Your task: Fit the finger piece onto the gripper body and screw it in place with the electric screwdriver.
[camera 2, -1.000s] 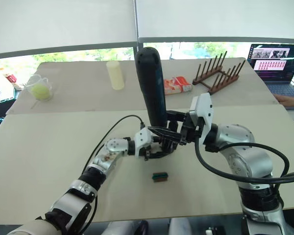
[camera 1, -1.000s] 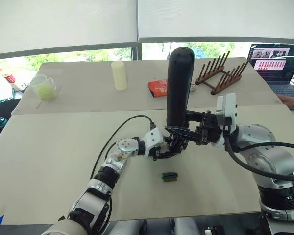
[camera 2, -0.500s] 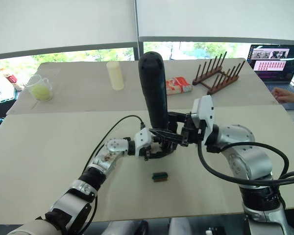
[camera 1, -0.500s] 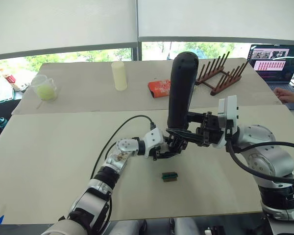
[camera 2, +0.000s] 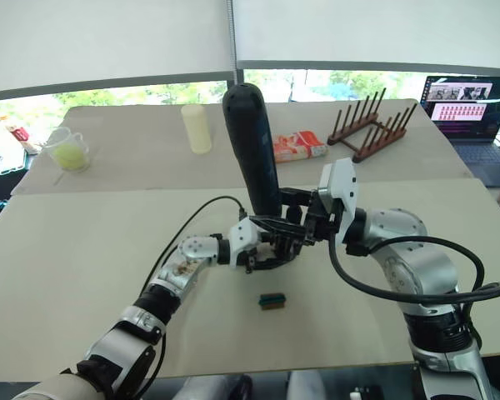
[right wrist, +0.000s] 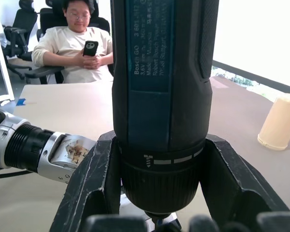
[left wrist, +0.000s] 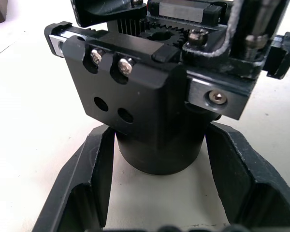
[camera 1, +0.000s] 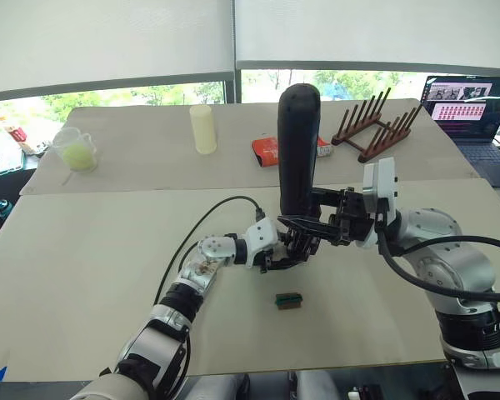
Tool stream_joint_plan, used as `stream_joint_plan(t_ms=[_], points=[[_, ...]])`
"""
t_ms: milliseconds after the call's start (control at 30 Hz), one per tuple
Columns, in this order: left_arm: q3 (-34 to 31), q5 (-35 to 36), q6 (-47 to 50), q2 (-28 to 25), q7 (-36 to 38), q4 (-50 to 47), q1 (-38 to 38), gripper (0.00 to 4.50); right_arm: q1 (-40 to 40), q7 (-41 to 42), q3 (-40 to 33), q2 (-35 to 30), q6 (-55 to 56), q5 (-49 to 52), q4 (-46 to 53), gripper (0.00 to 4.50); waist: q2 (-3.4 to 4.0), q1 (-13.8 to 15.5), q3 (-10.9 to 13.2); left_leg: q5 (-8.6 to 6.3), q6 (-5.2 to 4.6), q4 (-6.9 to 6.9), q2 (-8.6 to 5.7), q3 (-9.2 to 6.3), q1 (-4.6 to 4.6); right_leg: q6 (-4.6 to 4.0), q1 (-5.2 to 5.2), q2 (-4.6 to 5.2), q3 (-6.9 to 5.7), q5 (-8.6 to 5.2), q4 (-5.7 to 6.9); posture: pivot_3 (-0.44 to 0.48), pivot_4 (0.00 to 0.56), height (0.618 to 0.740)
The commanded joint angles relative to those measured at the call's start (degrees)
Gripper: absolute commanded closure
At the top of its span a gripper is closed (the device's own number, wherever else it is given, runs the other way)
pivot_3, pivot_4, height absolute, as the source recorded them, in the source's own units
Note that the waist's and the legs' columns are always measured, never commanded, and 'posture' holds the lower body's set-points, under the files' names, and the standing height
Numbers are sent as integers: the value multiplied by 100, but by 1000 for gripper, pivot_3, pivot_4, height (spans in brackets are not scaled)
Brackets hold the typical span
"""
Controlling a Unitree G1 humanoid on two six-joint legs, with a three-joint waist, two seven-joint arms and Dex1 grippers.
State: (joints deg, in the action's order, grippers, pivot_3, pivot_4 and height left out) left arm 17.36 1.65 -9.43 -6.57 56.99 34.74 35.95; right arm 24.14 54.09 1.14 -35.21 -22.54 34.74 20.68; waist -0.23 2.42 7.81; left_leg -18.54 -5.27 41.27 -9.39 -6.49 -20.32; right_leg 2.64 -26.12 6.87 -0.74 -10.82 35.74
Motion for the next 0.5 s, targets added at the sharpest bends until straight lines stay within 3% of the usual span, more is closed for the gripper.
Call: stream_joint_plan(t_ms=[33,200,500], points=[[-36,62,-24,33,37,-72,70,2183,-275,62,149,-159,216,-536,-334,2600,0,-1,0,0,0,0,0,0,1,0,0,0,0,0,0,0,150,740],[-40,66,-25,38,36,-49,85,2183,-346,165,194,-216,319,-525,-356,2600,0,-1,0,0,0,1,0,0,2,0,2,-1,0,0,0,0,150,740],[-51,57,-32,37,16,-22,102,2183,-143,-141,120,-205,-648,-102,-603,2600,-2,2,-2,0,0,0,0,0,3,0,4,1,1,0,-1,0,150,740]])
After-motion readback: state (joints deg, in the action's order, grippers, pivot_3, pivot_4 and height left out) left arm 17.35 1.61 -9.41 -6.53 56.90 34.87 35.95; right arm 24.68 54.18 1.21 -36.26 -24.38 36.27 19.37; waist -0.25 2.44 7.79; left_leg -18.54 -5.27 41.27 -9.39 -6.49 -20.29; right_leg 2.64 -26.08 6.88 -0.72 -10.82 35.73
